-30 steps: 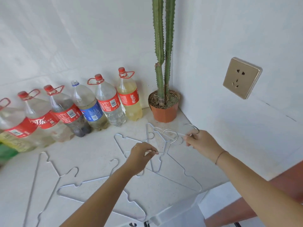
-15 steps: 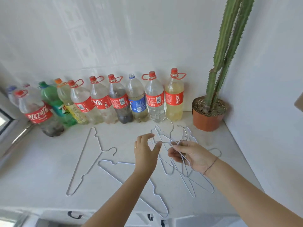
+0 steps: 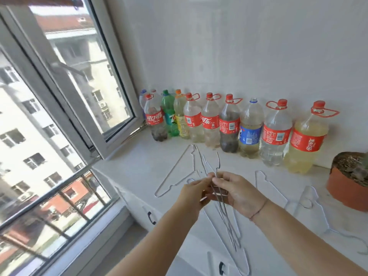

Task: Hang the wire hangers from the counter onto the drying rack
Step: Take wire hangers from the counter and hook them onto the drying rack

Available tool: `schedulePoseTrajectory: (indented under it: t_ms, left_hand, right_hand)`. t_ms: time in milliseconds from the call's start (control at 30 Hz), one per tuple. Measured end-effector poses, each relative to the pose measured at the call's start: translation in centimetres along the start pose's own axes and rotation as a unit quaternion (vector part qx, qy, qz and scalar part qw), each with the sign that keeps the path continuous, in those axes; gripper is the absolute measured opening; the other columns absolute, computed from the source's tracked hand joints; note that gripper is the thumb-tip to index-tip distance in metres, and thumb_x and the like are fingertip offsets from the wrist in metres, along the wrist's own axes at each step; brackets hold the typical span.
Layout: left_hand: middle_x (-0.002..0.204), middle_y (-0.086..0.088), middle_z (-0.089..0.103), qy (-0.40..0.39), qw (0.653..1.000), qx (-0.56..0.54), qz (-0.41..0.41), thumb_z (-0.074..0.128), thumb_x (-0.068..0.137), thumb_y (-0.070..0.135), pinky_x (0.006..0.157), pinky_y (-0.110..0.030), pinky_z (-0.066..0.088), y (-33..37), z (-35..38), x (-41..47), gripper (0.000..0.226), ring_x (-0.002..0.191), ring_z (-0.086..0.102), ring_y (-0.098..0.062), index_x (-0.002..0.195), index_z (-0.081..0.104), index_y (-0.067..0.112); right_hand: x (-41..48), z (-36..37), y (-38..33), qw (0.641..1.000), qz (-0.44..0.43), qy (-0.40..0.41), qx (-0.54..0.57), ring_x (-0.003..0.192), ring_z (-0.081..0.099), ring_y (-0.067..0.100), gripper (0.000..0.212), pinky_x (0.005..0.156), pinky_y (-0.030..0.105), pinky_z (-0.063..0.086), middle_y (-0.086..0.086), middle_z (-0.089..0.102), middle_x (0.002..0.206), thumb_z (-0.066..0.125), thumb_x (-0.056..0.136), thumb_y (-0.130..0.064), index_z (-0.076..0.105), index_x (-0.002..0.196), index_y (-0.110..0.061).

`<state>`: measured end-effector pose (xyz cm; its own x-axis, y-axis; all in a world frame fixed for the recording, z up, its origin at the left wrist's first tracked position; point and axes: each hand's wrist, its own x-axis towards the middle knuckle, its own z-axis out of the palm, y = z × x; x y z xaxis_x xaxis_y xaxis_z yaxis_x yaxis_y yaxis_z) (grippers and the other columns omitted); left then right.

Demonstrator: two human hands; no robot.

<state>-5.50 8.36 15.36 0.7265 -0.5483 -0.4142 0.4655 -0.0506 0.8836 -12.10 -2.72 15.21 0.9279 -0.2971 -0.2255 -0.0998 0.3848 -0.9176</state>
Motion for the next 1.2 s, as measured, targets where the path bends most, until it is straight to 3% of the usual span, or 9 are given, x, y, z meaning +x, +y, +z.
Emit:
schedulePoseTrajectory:
  t_ms: [67,133,233,300,400,533,667,967,1200]
  left_hand:
    - [0.06,0.0,0.061,0.04,0.999,-0.015,0.019,0.065,0.086,0.019,0.054,-0.019,0.046,1.1,-2.4,-1.3,0.009,0.05,0.057,-0.007,0.085,0.068,0.011]
    - [0.061,-0.001,0.064,0.062,0.997,-0.023,0.045,0.065,0.086,0.021,0.057,-0.019,0.046,2.3,-4.9,-3.0,0.013,0.056,0.061,-0.009,0.087,0.069,0.009]
    - [0.082,-0.007,0.07,0.103,0.991,-0.041,0.077,0.067,0.085,0.022,0.067,-0.023,0.048,4.0,-9.0,-5.9,0.021,0.079,0.064,-0.017,0.098,0.072,0.006]
    - [0.092,-0.01,0.07,0.133,0.985,-0.059,0.097,0.064,0.087,0.017,0.071,-0.025,0.049,5.1,-11.5,-8.2,0.024,0.084,0.063,-0.019,0.105,0.069,0.003]
    - [0.088,-0.011,0.068,0.173,0.974,-0.076,0.126,0.059,0.089,0.012,0.072,-0.026,0.049,6.7,-14.5,-12.3,0.022,0.076,0.063,-0.018,0.104,0.068,0.0]
    - [0.078,-0.009,0.065,0.223,0.958,-0.08,0.162,0.058,0.089,0.011,0.06,-0.023,0.048,8.8,-18.0,-17.5,0.021,0.065,0.06,-0.016,0.102,0.068,-0.001]
    - [0.065,-0.006,0.059,0.272,0.938,-0.086,0.197,0.056,0.09,0.011,0.048,-0.018,0.044,10.8,-20.8,-23.2,0.019,0.053,0.056,-0.011,0.1,0.068,0.0]
    - [0.053,0.0,0.058,0.379,0.88,-0.06,0.28,0.055,0.091,0.014,0.047,-0.019,0.036,16.0,-25.3,-35.3,0.017,0.051,0.049,-0.009,0.095,0.07,0.006]
    - [0.042,0.004,0.057,0.409,0.842,-0.11,0.335,0.059,0.088,0.012,0.04,-0.014,0.037,20.8,-26.4,-37.1,0.01,0.034,0.05,-0.003,0.082,0.066,0.008]
  right_hand:
    - [0.2,2.9,-0.3,0.999,0.001,-0.051,-0.019,0.094,0.064,0.028,0.023,0.088,0.041,0.054,0.02,0.063,0.1,0.049,0.093,-0.006,0.059,0.112,0.001]
    - [0.2,5.8,-0.7,0.995,0.004,-0.099,-0.025,0.099,0.063,0.029,0.026,0.092,0.045,0.052,0.02,0.063,0.102,0.047,0.094,-0.007,0.058,0.116,0.002]
    - [0.0,10.0,-1.3,0.988,-0.002,-0.153,-0.033,0.097,0.066,0.026,0.024,0.083,0.04,0.057,0.016,0.067,0.1,0.047,0.095,-0.01,0.062,0.111,-0.003]
    - [-0.2,12.7,-1.7,0.984,-0.001,-0.175,-0.027,0.094,0.068,0.025,0.02,0.075,0.038,0.058,0.015,0.069,0.099,0.049,0.094,-0.011,0.065,0.105,-0.005]
    - [-0.9,16.6,-2.2,0.979,0.002,-0.202,-0.024,0.09,0.067,0.025,0.018,0.07,0.038,0.058,0.015,0.068,0.094,0.053,0.092,-0.012,0.067,0.101,-0.005]
    - [-2.4,21.6,-2.6,0.972,-0.021,-0.225,-0.063,0.08,0.063,0.019,0.018,0.064,0.029,0.056,0.009,0.066,0.083,0.057,0.09,-0.015,0.069,0.1,-0.007]
    - [-4.4,26.5,-3.8,0.966,-0.042,-0.244,-0.075,0.064,0.055,0.013,0.014,0.06,0.022,0.046,0.002,0.06,0.067,0.058,0.088,-0.016,0.071,0.093,-0.012]
    - [-9.3,38.3,-8.6,0.938,-0.109,-0.321,-0.072,0.052,0.044,0.011,0.013,0.045,0.019,0.038,0.001,0.052,0.06,0.066,0.08,-0.018,0.07,0.086,-0.007]
    - [-9.6,45.8,-11.2,0.927,-0.116,-0.355,-0.039,0.044,0.044,0.006,0.013,0.043,0.017,0.037,0.0,0.05,0.056,0.062,0.086,-0.017,0.069,0.078,-0.01]
